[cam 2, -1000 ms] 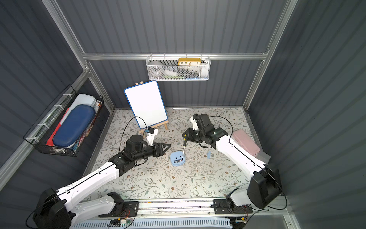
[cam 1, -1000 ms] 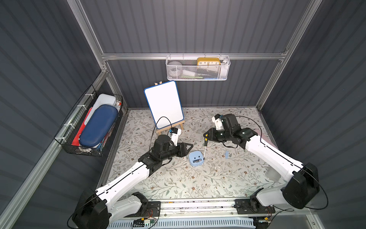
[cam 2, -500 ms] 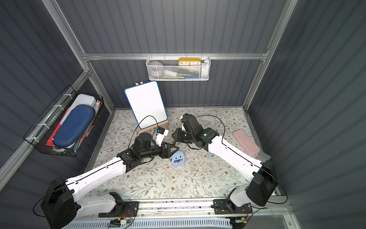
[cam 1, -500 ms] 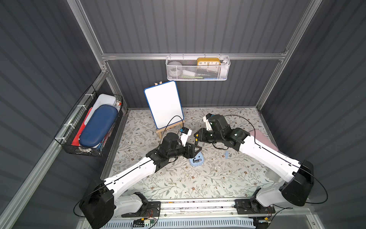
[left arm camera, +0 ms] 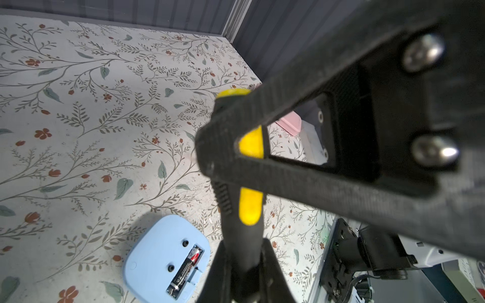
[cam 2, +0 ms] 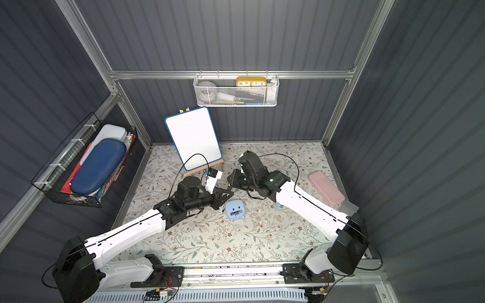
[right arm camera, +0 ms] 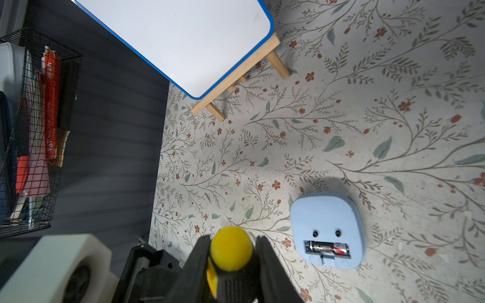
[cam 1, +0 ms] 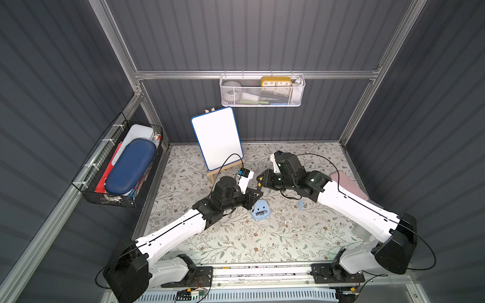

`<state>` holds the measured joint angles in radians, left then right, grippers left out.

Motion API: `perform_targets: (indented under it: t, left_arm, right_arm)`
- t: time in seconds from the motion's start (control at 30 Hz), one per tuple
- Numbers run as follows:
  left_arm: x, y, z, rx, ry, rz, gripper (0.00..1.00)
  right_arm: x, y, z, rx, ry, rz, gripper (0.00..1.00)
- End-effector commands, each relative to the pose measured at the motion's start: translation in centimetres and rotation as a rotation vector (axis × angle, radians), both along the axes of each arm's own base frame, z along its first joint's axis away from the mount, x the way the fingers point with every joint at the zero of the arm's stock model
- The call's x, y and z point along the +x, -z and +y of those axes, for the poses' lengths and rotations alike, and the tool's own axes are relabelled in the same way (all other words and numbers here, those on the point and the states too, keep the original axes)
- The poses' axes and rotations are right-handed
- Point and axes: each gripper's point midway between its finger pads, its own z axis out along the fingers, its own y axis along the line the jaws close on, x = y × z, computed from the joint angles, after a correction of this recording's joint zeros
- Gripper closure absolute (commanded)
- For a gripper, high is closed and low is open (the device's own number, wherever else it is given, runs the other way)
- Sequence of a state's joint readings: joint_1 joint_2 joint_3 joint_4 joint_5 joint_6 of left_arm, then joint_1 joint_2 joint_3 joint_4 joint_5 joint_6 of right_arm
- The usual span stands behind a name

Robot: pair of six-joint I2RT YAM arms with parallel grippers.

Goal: Remove the battery from the alarm
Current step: Pick up the screwdriver from the center of the board.

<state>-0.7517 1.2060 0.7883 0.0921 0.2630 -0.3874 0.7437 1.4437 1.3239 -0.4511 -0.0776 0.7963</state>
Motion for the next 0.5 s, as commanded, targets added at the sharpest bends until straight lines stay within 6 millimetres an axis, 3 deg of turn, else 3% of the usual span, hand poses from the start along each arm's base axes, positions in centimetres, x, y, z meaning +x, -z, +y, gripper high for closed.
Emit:
perform_targets:
  t: [0.0, 0.23, 0.47]
  left_arm:
    - [-0.6, -0.9, 0.4, -0.027, 0.015, -0.038, 1.00]
    - [-3.6, -2.4, -0.6, -0.115, 0.178, -0.032, 1.00]
    - [-6.1, -4.3, -0.7, -0.210, 0.353, -0.016, 1.00]
  right_arm:
    - [0.6, -1.3, -1.1, 0.009, 0.048, -0.057, 0.80]
    - [-0.2, -3.7, -0.8, 0.107, -0.005, -0.153, 0.54]
    - [-1.3, -7.2, -1.9, 0.132, -0.062, -0.266, 0.45]
